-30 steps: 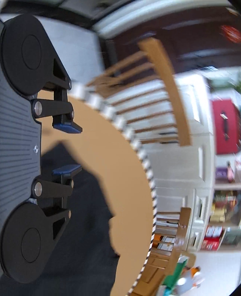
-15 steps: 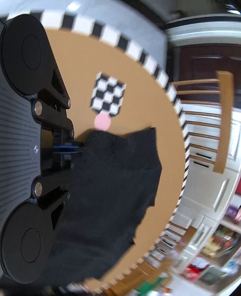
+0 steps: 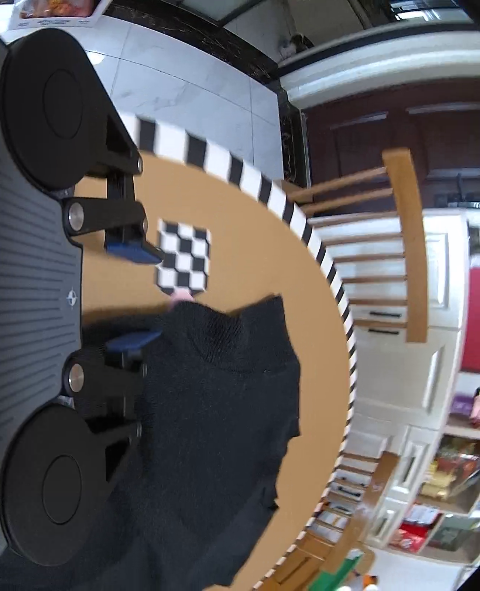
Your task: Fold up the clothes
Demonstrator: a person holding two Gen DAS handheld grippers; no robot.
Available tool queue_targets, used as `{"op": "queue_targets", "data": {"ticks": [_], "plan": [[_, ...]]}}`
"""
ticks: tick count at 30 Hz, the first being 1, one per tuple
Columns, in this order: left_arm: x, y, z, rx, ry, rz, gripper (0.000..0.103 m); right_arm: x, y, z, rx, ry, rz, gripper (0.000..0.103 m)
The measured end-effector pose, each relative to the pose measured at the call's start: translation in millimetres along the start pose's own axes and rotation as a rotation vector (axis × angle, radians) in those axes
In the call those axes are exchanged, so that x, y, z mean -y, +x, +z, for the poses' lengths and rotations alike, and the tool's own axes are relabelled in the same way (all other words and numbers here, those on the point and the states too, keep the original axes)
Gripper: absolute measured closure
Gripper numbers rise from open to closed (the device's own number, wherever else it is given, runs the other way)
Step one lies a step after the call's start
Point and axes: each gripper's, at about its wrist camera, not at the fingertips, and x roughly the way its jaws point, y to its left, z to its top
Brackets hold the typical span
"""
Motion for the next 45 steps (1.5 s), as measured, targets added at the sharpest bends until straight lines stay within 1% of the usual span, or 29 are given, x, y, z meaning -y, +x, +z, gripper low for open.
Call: {"op": "queue_targets", "data": {"ticks": [1,3,5,7,9,10,11,12,13,14,17,20,21,22,23,24,25,27,29,31,34,36,37,38,39,40,41,42,45], "plan": [[-4.2,-9.9,-6.5,-0.017,-0.038,-0.019,0.05,2.8,-9.9,-10.2,-0.015,0.024,0.022,0.065],[-8.6,-26.5,-25.5,-0.075,-0.131,-0.089,0.043,9.0,-23.8,-30.7,-0.063,0.088,0.058,0.064],[-8.8,-40.3,-45.4,-0.13,-0.203,-0.149,0.043,13.7,-30.1,-47.8,-0.108,0.151,0.084,0.064],[0.1,-47.4,-63.1,-0.168,-0.204,-0.161,0.043,15.7,-32.5,-62.1,-0.133,0.198,0.11,0.064],[12.2,-51.2,-78.2,-0.202,-0.177,-0.154,0.045,16.2,-32.2,-73.0,-0.156,0.239,0.15,0.064],[18.2,-51.3,-84.6,-0.22,-0.162,-0.147,0.046,15.5,-32.1,-76.9,-0.162,0.25,0.172,0.067],[25.0,-52.3,-89.8,-0.218,-0.127,-0.135,0.05,14.0,-32.5,-79.8,-0.161,0.25,0.193,0.069],[32.5,-54.0,-94.2,-0.2,-0.077,-0.12,0.07,11.5,-33.0,-82.0,-0.158,0.235,0.205,0.08],[37.1,-54.5,-97.1,-0.195,-0.038,-0.109,0.09,7.9,-33.4,-83.5,-0.158,0.198,0.198,0.098],[39.5,-54.0,-98.7,-0.2,-0.01,-0.101,0.094,5.5,-34.7,-84.5,-0.159,0.16,0.18,0.097],[28.4,-63.0,-102.1,-0.206,-0.012,-0.084,0.095,13.5,-47.5,-85.8,-0.15,0.1,0.113,0.098],[14.1,-70.7,-112.6,-0.209,-0.027,-0.078,0.095,25.0,-53.5,-90.7,-0.144,0.115,0.108,0.098],[10.9,-70.3,-117.1,-0.208,-0.035,-0.081,0.094,23.9,-51.4,-93.1,-0.146,0.116,0.114,0.096],[9.6,-69.4,-120.7,-0.197,-0.045,-0.086,0.093,21.7,-49.1,-95.0,-0.148,0.119,0.12,0.092],[9.7,-69.7,-122.1,-0.19,-0.053,-0.087,0.088,18.7,-48.3,-96.2,-0.151,0.126,0.125,0.089],[10.4,-70.1,-122.5,-0.191,-0.059,-0.086,0.078,16.4,-49.4,-97.0,-0.157,0.136,0.131,0.08],[10.8,-72.6,-123.1,-0.194,-0.063,-0.087,0.072,15.1,-52.5,-97.8,-0.159,0.144,0.141,0.072],[10.8,-81.1,-124.9,-0.202,-0.071,-0.094,0.053,15.7,-63.7,-99.8,-0.158,0.135,0.155,0.066],[8.9,-90.8,-129.3,-0.2,-0.092,-0.105,0.049,15.3,-74.6,-105.3,-0.17,0.111,0.152,0.066],[7.9,-97.2,-135.3,-0.204,-0.118,-0.119,0.048,14.5,-80.8,-113.4,-0.202,0.103,0.16,0.066],[12.9,-98.1,-141.8,-0.22,-0.107,-0.126,0.048,10.4,-82.6,-124.8,-0.242,0.11,0.187,0.066],[16.2,-98.6,-146.2,-0.23,-0.1,-0.13,0.051,5.3,-80.9,-128.7,-0.245,0.105,0.191,0.066],[17.9,-98.9,-148.4,-0.235,-0.096,-0.132,0.053,2.1,-80.3,-128.7,-0.237,0.096,0.183,0.068],[19.6,-99.2,-150.6,-0.24,-0.093,-0.135,0.061,-0.9,-80.1,-128.1,-0.236,0.083,0.181,0.072],[21.2,-99.4,-152.7,-0.245,-0.089,-0.137,0.087,-3.3,-80.4,-127.6,-0.238,0.071,0.184,0.088],[22.9,-99.7,-154.9,-0.25,-0.086,-0.139,0.097,-5.1,-81.6,-128.3,-0.239,0.059,0.185,0.095],[23.5,-100.2,-155.3,-0.251,-0.084,-0.138,0.097,-5.7,-83.2,-129.2,-0.239,0.046,0.177,0.095],[22.1,-103.5,-154.1,-0.243,-0.08,-0.132,0.098,-5.0,-85.7,-128.7,-0.238,0.03,0.163,0.099],[13.3,-121.2,-152.4,-0.211,-0.084,-0.123,0.099,4.8,-106.9,-125.2,-0.208,0.011,0.132,0.099]]}}
